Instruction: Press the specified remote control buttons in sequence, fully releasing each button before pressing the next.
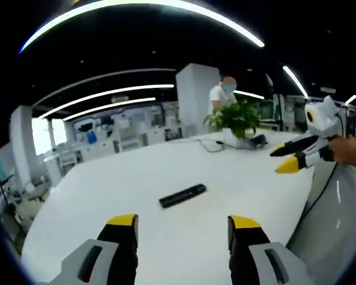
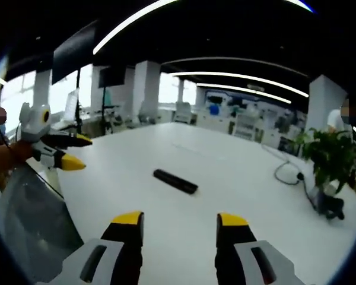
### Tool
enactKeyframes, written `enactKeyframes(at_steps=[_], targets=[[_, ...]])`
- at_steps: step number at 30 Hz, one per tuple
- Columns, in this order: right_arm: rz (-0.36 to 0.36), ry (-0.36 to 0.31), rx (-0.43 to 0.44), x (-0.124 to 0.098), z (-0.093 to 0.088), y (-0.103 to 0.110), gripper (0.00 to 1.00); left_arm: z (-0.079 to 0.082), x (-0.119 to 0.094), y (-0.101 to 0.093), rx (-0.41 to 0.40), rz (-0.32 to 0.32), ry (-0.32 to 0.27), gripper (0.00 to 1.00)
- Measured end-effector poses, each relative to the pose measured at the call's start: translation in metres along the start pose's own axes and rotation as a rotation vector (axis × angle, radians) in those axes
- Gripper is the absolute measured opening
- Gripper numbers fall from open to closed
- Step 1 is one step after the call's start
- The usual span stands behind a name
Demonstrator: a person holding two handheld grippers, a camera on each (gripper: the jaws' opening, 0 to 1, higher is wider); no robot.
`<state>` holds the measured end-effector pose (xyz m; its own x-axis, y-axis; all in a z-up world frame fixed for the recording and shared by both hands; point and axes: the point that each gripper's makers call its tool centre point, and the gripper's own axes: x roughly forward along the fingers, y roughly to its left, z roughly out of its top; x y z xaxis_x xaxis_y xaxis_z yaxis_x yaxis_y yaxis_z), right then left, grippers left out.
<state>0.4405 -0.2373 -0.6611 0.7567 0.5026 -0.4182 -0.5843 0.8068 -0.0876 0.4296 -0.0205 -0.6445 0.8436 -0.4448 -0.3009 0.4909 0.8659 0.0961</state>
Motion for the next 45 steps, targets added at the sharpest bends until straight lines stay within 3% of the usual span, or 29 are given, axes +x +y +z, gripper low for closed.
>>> enactKeyframes(at_steps=[5,14,45], targets=[[-0.012,-0.029,0.032,-0.002,0.004,-0.004,0.44,0.003,0.003,-0.003,-0.014,-0.001,-0.027,0.61],[-0.003,-0.006,0.033,0.000,-0.003,0.000,0.43,-0.018,0.003,-0.010,-0.073,-0.040,0.036,0.61],[-0.029,0.026,0.024,-0.002,-0.013,-0.005,0.41,-0.026,0.000,-0.020,-0.032,-0.068,0.065,0.62]])
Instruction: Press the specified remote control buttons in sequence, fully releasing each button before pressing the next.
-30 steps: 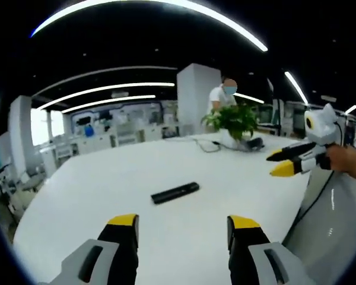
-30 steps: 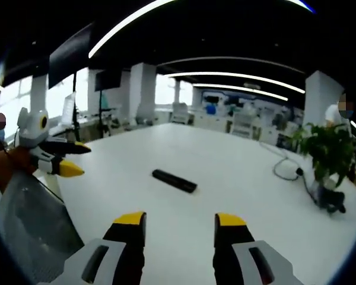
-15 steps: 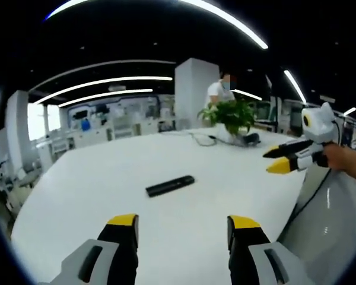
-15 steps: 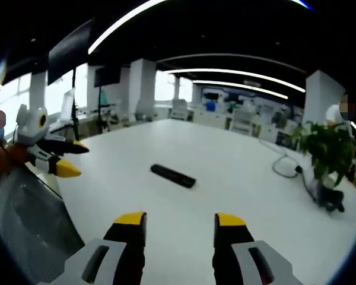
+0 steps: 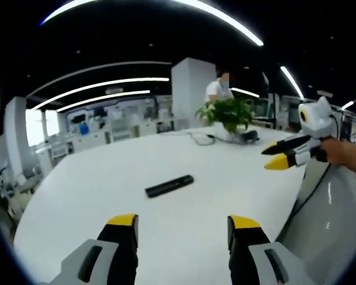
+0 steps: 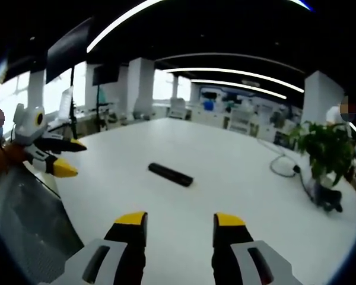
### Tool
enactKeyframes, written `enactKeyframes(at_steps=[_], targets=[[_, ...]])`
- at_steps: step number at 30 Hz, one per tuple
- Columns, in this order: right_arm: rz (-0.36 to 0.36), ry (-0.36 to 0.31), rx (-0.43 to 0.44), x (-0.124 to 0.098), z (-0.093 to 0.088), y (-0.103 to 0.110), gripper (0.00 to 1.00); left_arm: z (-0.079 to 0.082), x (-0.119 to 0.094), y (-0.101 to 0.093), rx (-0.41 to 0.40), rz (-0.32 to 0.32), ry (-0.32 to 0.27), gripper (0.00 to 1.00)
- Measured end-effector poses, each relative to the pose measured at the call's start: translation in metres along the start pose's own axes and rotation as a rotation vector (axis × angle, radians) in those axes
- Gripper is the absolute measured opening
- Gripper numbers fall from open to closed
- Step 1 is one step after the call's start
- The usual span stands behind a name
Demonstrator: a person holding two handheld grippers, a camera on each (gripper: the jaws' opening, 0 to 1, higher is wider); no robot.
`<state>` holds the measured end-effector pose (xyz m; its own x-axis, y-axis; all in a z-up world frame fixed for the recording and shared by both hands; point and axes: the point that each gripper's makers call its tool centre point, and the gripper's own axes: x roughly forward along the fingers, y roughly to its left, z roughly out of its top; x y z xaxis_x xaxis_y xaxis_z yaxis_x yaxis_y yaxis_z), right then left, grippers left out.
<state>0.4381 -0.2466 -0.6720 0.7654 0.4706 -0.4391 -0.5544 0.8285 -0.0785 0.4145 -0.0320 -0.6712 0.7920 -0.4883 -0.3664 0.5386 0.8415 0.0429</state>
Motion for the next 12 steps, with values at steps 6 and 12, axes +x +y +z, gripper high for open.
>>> enactKeyframes(at_steps=[6,12], targets=[[-0.010,-0.002,0.006,-0.0004,0.0006,-0.0018,0.41,-0.0005,0.0004,-0.0005,0.006,-0.001,0.003,0.62],[-0.013,-0.002,0.006,0.0005,0.0009,-0.0019,0.41,-0.0013,0.0009,0.0002,0.006,0.001,0.007,0.62]])
